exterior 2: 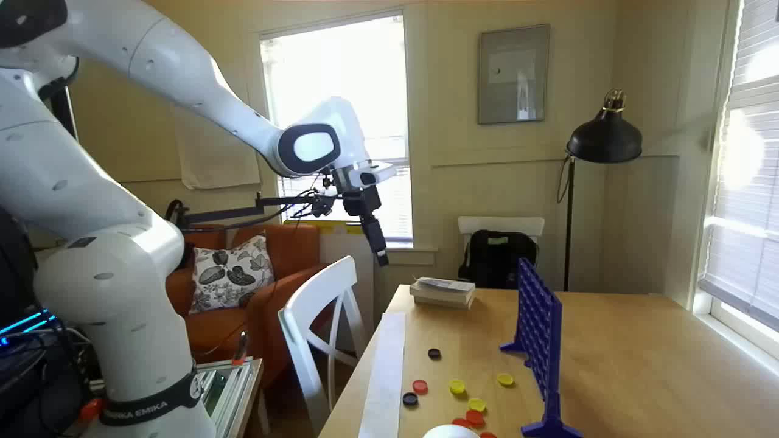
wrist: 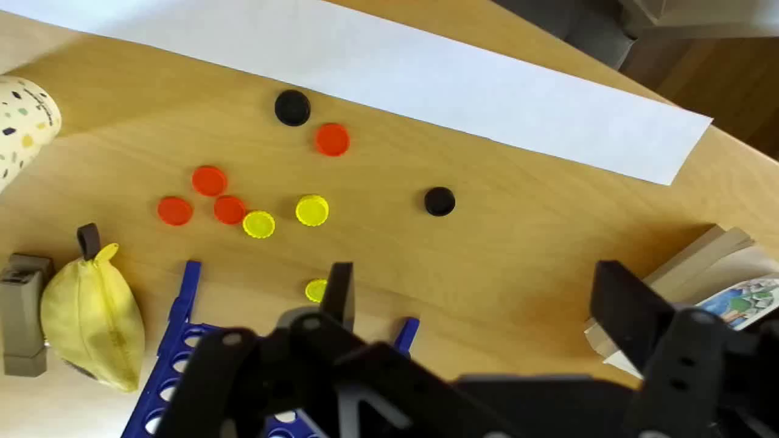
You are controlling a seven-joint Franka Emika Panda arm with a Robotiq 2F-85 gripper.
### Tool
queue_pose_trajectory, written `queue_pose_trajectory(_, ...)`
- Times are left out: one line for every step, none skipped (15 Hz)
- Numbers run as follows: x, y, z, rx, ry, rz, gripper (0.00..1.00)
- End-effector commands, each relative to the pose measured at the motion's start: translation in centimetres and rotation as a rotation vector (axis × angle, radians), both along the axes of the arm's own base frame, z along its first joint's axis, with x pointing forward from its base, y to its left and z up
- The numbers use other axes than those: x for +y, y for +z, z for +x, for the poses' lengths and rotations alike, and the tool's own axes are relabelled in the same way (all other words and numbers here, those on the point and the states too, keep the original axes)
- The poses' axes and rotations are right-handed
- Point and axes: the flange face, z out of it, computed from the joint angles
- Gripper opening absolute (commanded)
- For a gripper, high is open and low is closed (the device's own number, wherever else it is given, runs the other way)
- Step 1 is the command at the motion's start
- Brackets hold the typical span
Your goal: Put one yellow chip in the blue gameboard.
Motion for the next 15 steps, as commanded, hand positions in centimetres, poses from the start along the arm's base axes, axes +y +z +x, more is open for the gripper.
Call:
queue_pose_trajectory(0.0, 0.1, 0.0, 0.001, 0.000, 0.000, 1.00)
queue_pose_trajectory(0.0, 0.1, 0.0, 0.001, 0.000, 0.000, 1.00)
queue_pose_trajectory(0.0, 0.1, 0.0, 0.001, 0.000, 0.000, 1.00)
queue_pose_trajectory(0.0, 0.1, 0.0, 0.001, 0.000, 0.000, 1.00)
queue_pose_trajectory(0.0, 0.1, 0.0, 0.001, 0.000, 0.000, 1.00)
queue_pose_trajectory(0.0, 0.1, 0.0, 0.001, 0.000, 0.000, 1.00)
queue_pose_trajectory(-0.5, 0.0, 0.5, -0.033, -0.013, -0.010, 1.00)
queue_pose_trajectory(-1.3, 0.1, 1.2, -0.074, -0.042, -0.012, 1.00)
queue_pose_trajectory(-2.3, 0.2, 2.0, -0.116, -0.066, -0.005, 1.00)
queue_pose_trajectory(-3.4, 0.1, 2.8, -0.160, -0.098, 0.010, 1.00)
queue_pose_trajectory(-4.3, 0.1, 3.5, -0.199, -0.122, 0.018, 1.00)
queue_pose_trajectory(-5.5, -0.3, 4.4, -0.215, -0.151, 0.034, 1.00)
queue_pose_trajectory(-6.5, -0.7, 5.1, -0.227, -0.185, 0.044, 1.00)
queue_pose_trajectory(-7.6, -1.3, 5.8, -0.231, -0.214, 0.044, 1.00)
queue_pose_trajectory(-8.5, -1.8, 6.3, -0.232, -0.241, 0.043, 1.00)
